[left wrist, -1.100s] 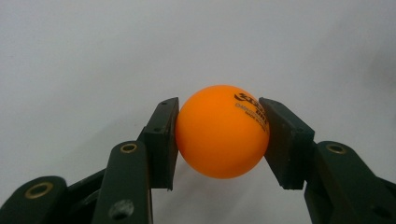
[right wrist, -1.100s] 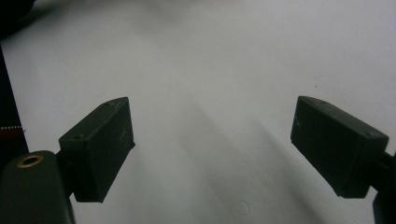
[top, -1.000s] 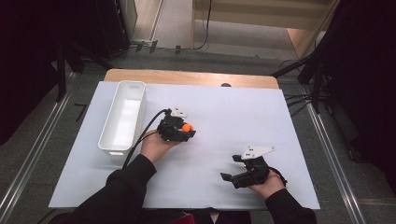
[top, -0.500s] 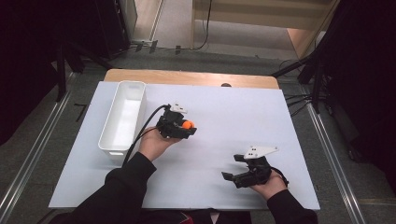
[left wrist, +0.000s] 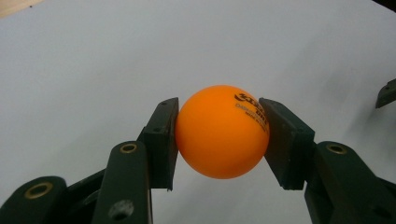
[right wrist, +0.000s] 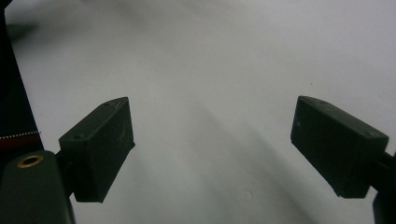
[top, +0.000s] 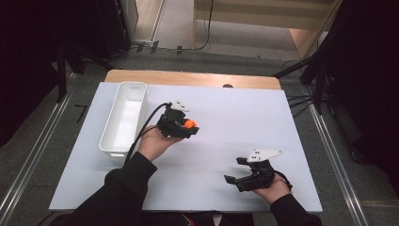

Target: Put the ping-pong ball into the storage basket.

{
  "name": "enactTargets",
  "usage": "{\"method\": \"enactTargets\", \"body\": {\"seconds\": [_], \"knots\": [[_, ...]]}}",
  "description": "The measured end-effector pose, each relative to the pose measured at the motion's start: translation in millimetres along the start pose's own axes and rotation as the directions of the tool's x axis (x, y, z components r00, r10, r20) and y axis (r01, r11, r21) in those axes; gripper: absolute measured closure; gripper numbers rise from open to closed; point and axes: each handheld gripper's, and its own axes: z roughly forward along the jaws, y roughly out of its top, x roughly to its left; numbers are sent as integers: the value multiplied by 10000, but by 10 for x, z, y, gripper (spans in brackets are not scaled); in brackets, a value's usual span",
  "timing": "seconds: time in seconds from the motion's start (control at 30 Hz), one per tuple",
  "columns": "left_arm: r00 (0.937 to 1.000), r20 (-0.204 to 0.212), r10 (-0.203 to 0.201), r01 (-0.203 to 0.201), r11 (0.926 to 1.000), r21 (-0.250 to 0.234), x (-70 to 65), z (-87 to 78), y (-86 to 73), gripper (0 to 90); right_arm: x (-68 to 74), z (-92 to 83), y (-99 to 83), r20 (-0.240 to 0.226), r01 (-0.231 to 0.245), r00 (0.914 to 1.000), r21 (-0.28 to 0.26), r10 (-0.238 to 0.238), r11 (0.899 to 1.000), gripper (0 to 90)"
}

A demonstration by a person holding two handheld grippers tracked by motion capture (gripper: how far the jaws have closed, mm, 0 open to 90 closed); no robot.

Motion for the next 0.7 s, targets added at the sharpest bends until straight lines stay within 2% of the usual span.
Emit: {"method": "enactTargets", "body": {"seconds": [0.57, 0.7], "knots": [[9999, 49, 88, -88, 10000, 13, 14, -236, 145, 508, -13, -12, -9, 74, 42, 10000, -28, -42, 10000, 117], [9999, 124, -13, 13, 10000, -16, 13, -285, 172, 508, -18, -14, -10, 143, 43, 9999, -9, -43, 10000, 117]]}}
